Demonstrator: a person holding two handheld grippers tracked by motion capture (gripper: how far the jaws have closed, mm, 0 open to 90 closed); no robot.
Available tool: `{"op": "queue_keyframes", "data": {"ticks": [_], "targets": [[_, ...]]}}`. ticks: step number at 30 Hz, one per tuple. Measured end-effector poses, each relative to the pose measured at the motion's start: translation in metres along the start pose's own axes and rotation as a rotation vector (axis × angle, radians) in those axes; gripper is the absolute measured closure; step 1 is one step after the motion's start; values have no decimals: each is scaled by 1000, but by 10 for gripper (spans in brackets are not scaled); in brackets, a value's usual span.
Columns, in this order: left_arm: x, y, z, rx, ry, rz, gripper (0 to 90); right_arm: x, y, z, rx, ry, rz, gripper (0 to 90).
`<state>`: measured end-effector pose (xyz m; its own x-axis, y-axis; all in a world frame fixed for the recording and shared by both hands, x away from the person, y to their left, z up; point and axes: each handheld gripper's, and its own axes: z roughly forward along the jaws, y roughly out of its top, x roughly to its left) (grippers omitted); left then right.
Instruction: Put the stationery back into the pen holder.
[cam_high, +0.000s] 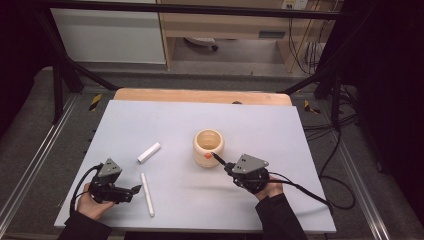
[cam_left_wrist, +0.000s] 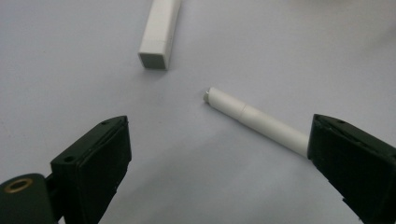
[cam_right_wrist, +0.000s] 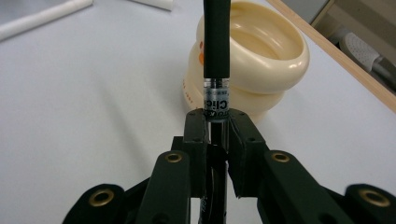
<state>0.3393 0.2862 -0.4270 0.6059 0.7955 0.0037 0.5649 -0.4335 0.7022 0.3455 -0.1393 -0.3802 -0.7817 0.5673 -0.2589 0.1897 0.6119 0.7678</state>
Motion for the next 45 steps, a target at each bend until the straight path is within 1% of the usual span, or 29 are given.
{"op": "queue_keyframes", "data": {"ticks": [1, 4, 6, 10, 15, 21, 25, 28, 32, 38, 45], "targets": [[0, -1, 0, 0, 2, -1, 63, 0, 1, -1, -2, 0, 22, 788], [0, -1, 0, 0, 5, 0, 63, -3, 3, -2, -16, -4, 66, 789], [0, -2, 0, -4, 5, -2, 63, -5, 4, -4, -25, -3, 106, 789], [0, -2, -1, -9, 1, -5, 63, -10, 8, -7, -54, 1, 176, 790], [0, -2, 0, -4, -4, -3, 63, -17, 11, -9, -92, 6, 261, 792], [1, -3, 0, -7, -7, -9, 63, -23, 19, -10, -126, 1, 336, 792], [1, -3, 0, -6, -9, -11, 63, -27, 27, -8, -154, -5, 367, 792], [1, -3, 0, -9, -9, -12, 63, -30, 32, -6, -181, -6, 399, 792], [1, -3, 1, -6, -11, -14, 63, -33, 40, -3, -210, -16, 423, 792], [0, -3, 2, -4, -16, -14, 63, -36, 51, 3, -252, -30, 443, 793], [1, -4, 3, 6, -22, -11, 63, -42, 64, 12, -290, -48, 456, 793]]}}
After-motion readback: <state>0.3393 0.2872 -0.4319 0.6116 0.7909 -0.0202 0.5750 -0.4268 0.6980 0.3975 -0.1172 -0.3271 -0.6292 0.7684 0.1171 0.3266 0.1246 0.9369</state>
